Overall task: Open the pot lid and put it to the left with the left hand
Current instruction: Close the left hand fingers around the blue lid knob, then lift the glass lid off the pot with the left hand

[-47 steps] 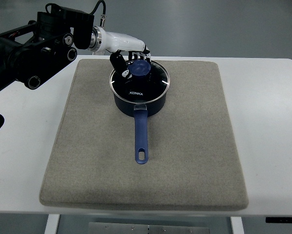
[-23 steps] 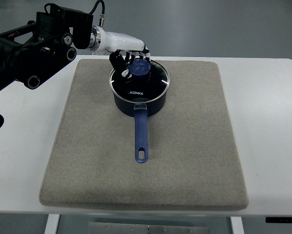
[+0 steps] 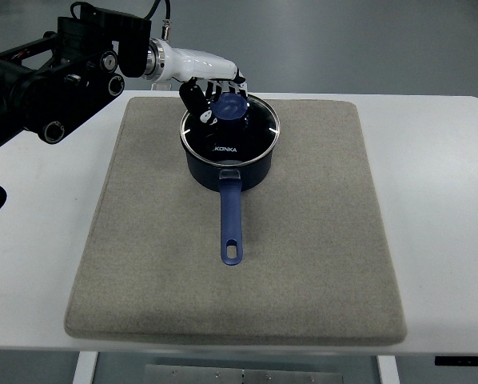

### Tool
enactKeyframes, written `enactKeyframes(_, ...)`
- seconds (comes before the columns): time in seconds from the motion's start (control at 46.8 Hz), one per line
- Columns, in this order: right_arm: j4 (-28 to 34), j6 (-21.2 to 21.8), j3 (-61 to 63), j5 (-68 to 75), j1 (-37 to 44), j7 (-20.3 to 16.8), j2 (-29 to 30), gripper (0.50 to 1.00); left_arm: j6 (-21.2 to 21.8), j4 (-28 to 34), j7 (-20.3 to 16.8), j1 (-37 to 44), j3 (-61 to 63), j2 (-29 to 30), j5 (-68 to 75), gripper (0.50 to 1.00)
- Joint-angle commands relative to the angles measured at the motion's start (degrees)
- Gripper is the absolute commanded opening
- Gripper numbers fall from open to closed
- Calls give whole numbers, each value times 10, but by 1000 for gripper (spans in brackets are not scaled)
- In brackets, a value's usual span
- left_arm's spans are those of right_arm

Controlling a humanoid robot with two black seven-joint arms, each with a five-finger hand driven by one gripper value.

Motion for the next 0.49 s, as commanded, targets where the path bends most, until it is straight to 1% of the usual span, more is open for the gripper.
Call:
enactKeyframes(0.0,0,0,0,-1,0,0,0,917,0,0,0,-1,0,4,1,500)
enactKeyframes(0.47,0,0,0,0,-1,0,0,917,-5,-3,1,-10,0,48,1,500)
